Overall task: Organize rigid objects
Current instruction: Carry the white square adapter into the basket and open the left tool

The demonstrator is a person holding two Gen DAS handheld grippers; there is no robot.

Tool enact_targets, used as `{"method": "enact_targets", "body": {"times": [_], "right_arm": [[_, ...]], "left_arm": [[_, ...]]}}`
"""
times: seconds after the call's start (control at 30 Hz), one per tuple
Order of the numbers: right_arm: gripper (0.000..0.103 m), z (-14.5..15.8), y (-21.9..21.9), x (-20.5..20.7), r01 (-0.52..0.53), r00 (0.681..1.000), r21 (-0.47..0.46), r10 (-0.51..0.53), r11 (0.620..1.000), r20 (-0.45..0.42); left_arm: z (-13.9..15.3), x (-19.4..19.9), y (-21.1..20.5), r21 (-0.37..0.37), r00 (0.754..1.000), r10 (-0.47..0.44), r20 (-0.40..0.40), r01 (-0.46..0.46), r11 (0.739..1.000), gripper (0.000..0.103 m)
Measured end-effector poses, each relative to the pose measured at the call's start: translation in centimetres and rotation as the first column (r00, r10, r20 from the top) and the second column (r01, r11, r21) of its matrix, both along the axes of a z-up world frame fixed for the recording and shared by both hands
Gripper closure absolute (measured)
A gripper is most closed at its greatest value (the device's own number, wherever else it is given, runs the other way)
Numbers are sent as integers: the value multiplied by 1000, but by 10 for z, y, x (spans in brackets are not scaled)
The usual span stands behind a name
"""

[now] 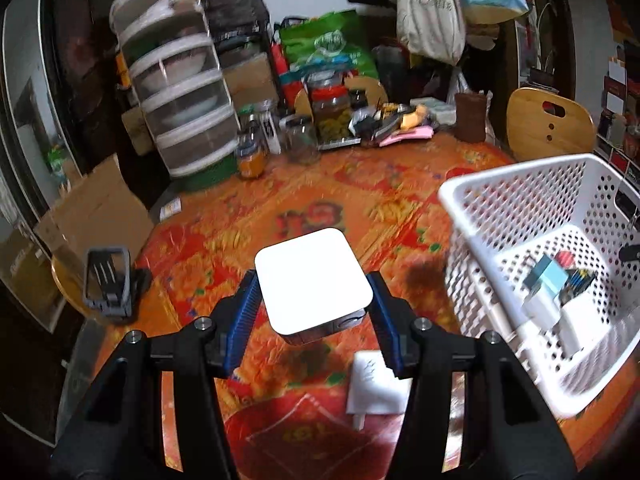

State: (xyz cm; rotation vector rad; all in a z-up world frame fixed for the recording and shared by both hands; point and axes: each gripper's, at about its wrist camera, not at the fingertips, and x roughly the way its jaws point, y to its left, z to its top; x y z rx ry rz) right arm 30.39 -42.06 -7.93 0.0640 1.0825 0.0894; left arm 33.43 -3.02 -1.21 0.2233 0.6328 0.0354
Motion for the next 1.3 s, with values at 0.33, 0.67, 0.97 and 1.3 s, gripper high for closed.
{"method": "enact_targets", "body": {"times": [0.33,0.67,0.97,1.3], "right_arm": [[67,0,0,1,-1,1000,1,1,1000,1],[67,0,0,1,-1,1000,2,1,1000,0],[67,0,0,1,-1,1000,2,1,1000,-1],[67,0,1,1,-3,1000,5,3,1000,-1]], "left_arm": [[22,-4,-90,57,989,-140,43,138,989,52],[12,1,-172,124,977,-212,-29,214,969,52],[-12,7,-204,106,961,-240,-136,255,961,52],[-13,-4,-214,148,958,-268,-102,281,948,15]]}}
